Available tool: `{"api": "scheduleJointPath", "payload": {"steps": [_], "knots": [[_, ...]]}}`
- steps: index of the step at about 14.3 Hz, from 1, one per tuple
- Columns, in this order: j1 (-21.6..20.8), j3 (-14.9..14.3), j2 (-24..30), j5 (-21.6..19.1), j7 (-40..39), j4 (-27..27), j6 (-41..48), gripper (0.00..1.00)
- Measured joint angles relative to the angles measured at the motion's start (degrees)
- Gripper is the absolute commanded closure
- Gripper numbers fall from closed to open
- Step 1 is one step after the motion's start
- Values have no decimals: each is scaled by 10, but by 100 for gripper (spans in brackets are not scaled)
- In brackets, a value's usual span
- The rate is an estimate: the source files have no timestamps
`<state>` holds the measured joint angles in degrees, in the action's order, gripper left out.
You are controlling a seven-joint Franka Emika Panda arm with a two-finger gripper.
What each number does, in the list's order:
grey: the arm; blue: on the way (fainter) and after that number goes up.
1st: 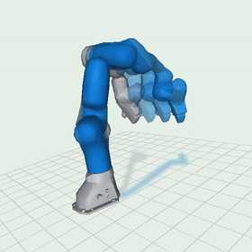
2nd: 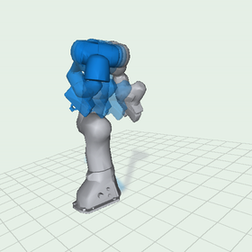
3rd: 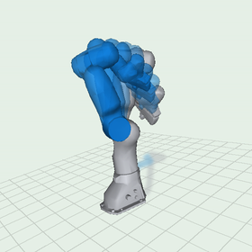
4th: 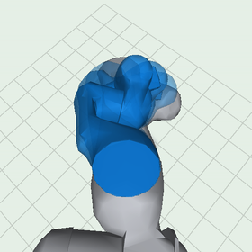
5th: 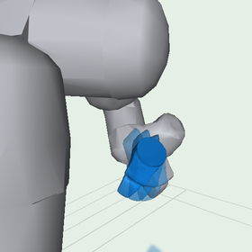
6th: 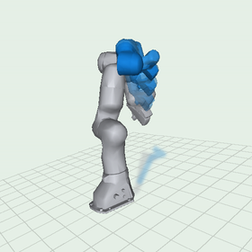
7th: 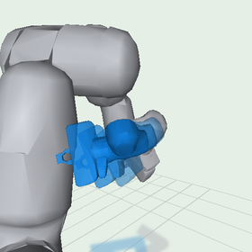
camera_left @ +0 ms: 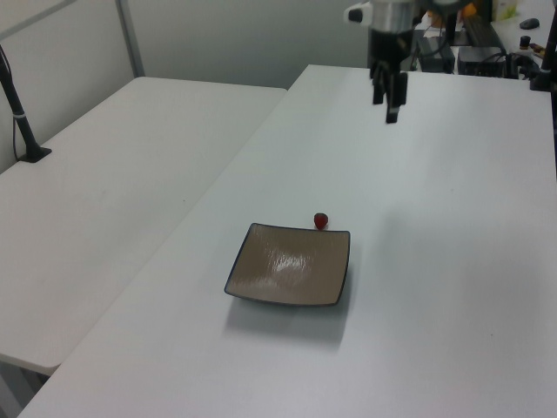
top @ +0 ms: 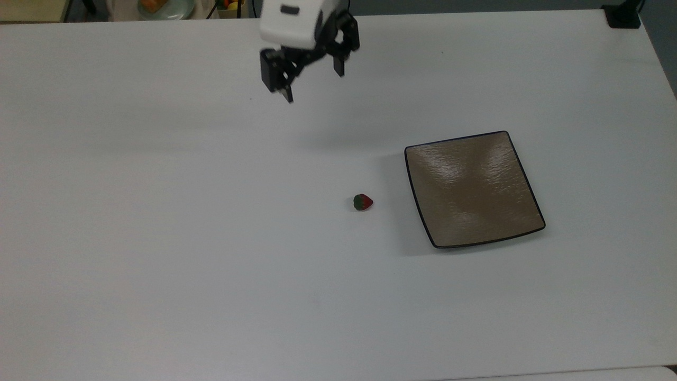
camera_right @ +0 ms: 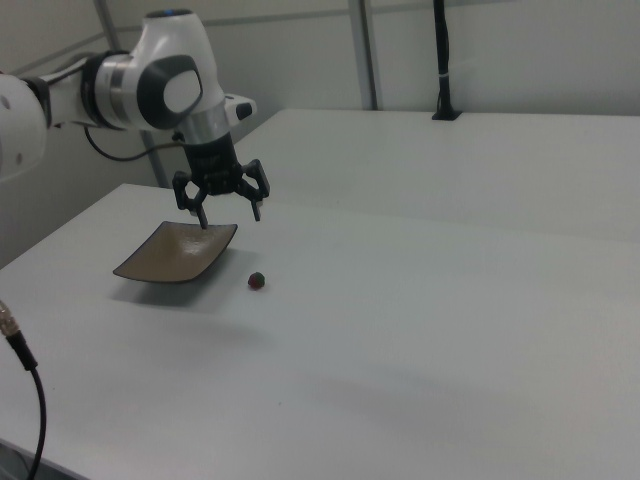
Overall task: Strawberries on a ceramic plate
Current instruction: 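Move the open gripper down over the red strawberry beside the plate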
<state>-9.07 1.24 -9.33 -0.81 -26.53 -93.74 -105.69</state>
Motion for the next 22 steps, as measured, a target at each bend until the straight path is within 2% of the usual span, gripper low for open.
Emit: {"api": "scheduleJointPath", "payload": {"steps": [9, 22], "knots": [[-21, 2, -103, 0, -1, -1, -114, 0], [-49, 3, -198, 1, -2, 1, -235, 0]]}}
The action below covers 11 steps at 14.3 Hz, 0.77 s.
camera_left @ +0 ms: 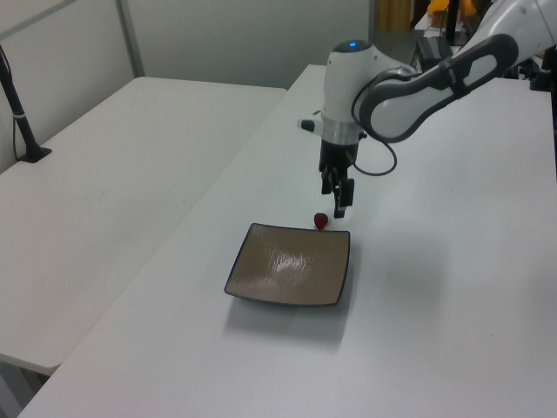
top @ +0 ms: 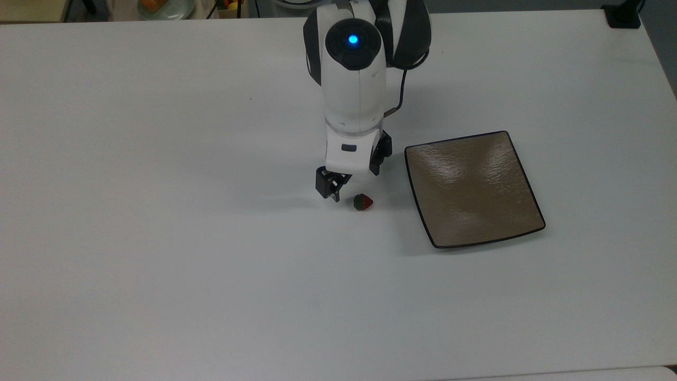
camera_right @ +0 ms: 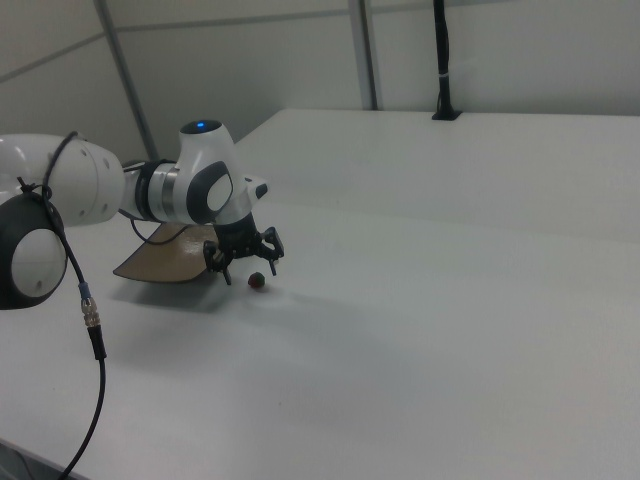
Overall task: Strawberries on a ceramic plate
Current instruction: 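Move the open gripper down over the red strawberry beside the plate, then close the gripper on the red strawberry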
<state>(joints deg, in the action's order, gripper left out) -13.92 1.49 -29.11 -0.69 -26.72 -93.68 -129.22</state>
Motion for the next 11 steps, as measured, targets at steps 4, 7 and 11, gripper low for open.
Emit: {"api": "scheduleJointPath", "payload": {"steps": [4, 7, 11], "knots": [[-4, 0, -20, 8, 0, 3, -18, 0], [-4, 0, -28, 9, 0, 7, -32, 0], [-6, 0, -36, 9, 0, 9, -32, 5]]}}
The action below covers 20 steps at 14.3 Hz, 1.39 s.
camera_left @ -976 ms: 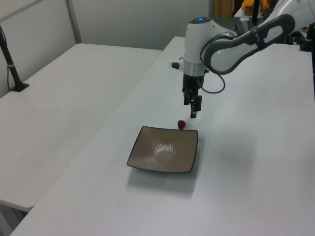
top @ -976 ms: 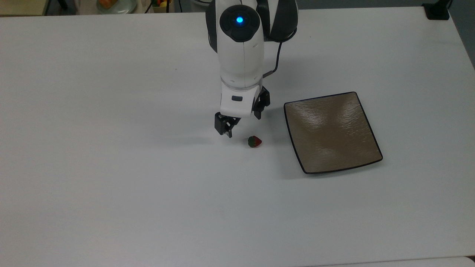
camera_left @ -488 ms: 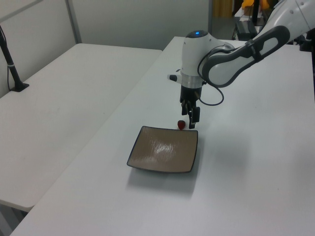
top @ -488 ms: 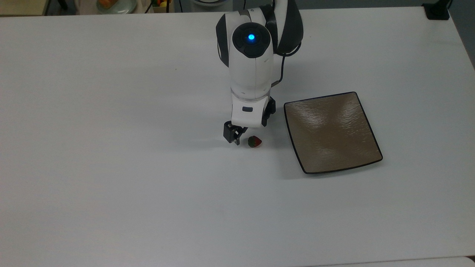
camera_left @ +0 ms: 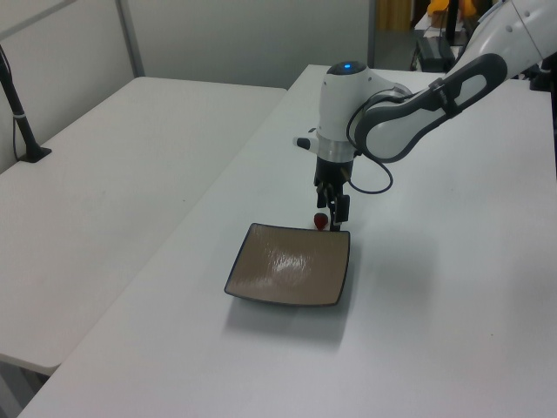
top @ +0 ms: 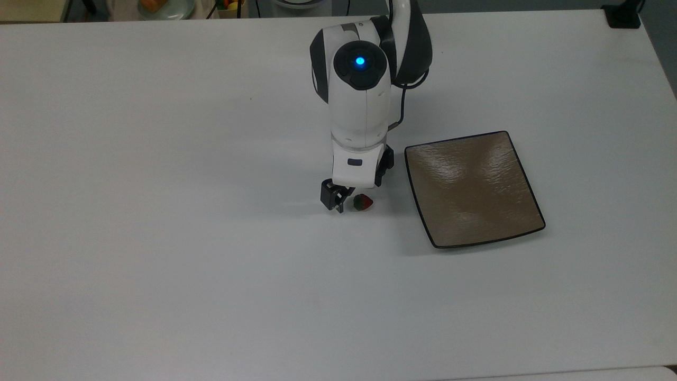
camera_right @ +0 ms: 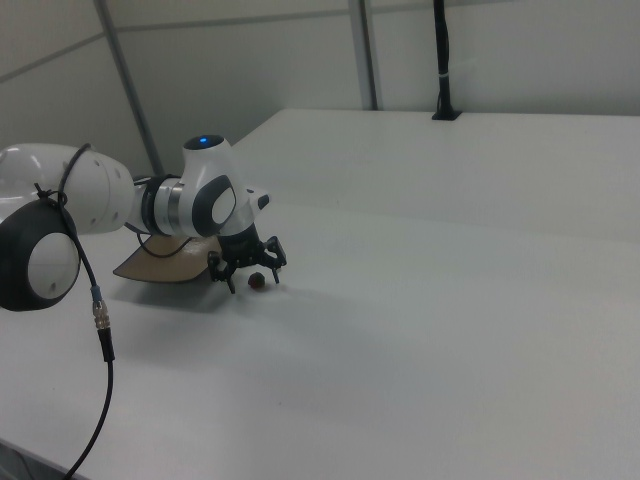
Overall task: Strawberries on a ceramic plate
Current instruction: 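Close the gripper on the red strawberry, then lift the strawberry up off the table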
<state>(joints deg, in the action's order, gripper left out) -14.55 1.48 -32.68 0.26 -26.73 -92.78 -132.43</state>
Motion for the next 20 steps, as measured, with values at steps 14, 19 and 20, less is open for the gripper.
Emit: {"api": "scheduleJointPath", "payload": {"steps": [14, 19, 20], "knots": [[-5, 0, -4, 1, 2, 9, -13, 96], [-5, -2, 15, 1, 28, 21, -2, 95], [-4, -2, 26, 1, 31, 22, 18, 95]]}}
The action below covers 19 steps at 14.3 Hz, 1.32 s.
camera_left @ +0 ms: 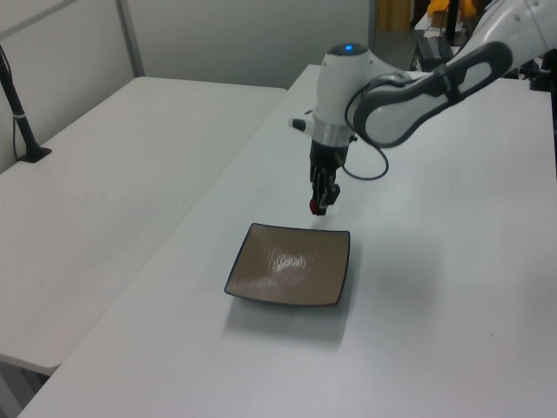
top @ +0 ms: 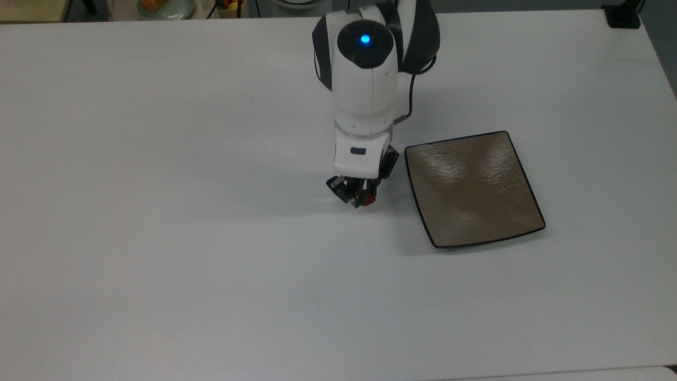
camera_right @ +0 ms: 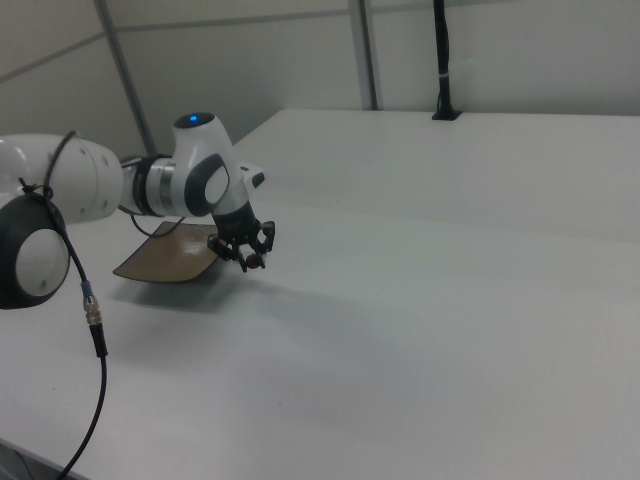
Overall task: Strawberries on a ceramic plate
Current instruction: 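Lift the strawberry up off the table, then carry the strawberry over the plate and lower it onto the plate center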
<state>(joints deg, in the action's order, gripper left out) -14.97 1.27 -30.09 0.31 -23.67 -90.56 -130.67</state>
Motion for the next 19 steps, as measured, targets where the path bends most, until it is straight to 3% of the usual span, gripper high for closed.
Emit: {"api": "scheduleJointPath", "payload": {"steps": [11, 16, 19], "knots": [[37, -3, 202, -2, 64, 16, 277, 94], [35, -4, 217, -6, 99, 42, 334, 94], [23, -1, 209, -7, 169, 42, 333, 94]]}}
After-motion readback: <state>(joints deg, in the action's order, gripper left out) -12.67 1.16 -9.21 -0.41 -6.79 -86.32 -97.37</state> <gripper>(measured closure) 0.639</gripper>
